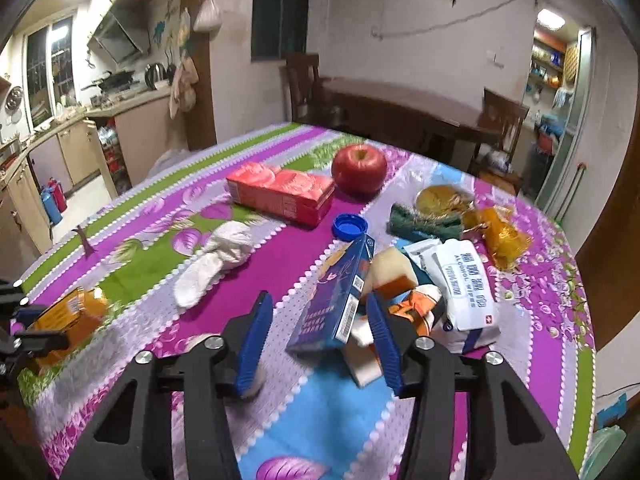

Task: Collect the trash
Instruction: 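Grasp the gold box with the left tool while the right tool grasps the blue cigarette pack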

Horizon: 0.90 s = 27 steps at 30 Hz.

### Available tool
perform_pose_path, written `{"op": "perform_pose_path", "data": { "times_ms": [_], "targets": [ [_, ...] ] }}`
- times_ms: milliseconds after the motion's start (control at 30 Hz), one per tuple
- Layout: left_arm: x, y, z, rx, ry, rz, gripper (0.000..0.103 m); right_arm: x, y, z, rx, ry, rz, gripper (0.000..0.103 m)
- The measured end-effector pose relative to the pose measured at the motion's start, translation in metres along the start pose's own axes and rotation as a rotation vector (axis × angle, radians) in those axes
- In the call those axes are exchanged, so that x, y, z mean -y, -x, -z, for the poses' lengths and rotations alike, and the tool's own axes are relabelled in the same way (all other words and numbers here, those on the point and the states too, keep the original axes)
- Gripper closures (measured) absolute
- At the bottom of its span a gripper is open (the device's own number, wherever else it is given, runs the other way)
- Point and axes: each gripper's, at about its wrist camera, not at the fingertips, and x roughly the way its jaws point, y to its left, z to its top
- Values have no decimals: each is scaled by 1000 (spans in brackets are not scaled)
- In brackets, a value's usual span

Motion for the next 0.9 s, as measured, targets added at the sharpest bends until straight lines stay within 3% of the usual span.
{"op": "perform_pose_path", "data": {
  "times_ms": [100, 233, 500, 600, 667, 733, 900],
  "targets": [
    [-5, 1, -1, 8, 15, 9, 87, 6, -20, -7, -60, -22, 12, 58],
    [-8, -4, -2, 2, 24, 17, 87, 8, -42, -7, -145, -53, -5, 74],
    [-10, -13, -3, -21, 44, 6, 86, -1, -61, -3, -197, -90, -55, 80],
    [-10, -14, -3, -26, 48, 12, 86, -1, -69, -2, -214, -132, -73, 69],
    [-9, -15, -2, -28, 47, 12, 86, -4, -73, -2, -217, -135, -63, 54],
    [-9, -15, -2, -31, 48, 16, 86, -9, -75, -4, -218, -126, -49, 29],
    [-10, -19, -1, -43, 54, 11, 86, -20, -88, -8, -253, -96, 15, 31]
  ]
}}
